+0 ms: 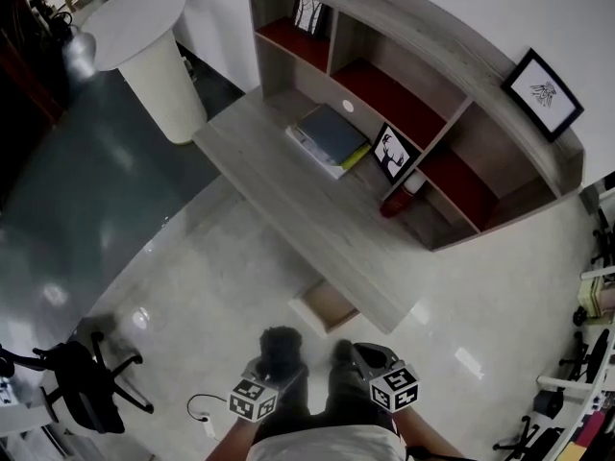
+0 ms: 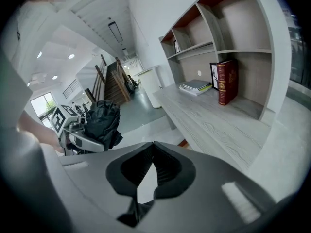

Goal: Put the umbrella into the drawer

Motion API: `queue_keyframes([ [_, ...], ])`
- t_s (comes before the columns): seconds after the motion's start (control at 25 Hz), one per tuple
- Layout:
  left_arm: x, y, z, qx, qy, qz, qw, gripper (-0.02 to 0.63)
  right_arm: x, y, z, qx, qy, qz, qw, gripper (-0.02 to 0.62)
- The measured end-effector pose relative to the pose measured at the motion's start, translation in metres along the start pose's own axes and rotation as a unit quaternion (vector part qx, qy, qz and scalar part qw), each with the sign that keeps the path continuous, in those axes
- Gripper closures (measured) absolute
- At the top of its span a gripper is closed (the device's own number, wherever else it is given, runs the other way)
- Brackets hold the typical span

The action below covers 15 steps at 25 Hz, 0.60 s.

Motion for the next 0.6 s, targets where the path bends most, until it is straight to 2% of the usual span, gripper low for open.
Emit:
queue_keyframes([
  [0.28,0.013,0.002,0.032,0.022,0.027,0.004,0.9994,0.337,0.019,-0.018,0.012,0.018,0.005,0.011,1.000,0.589],
  [0.6,0.030,0.015,0.074,0.024,0.045,-0.001,0.9987,0.337,0.038,-0.041,0.038,0.009,0.012,0.012,1.000,0.589],
])
Point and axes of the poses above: the fingertips, and each gripper's own axes: z forward along the fingers, y to its left, x out of its underside, the point moved 1 cm from there along -z, backward along the fingers, and after that the axes turned 12 degrees about -x, right-handed, at the moved point
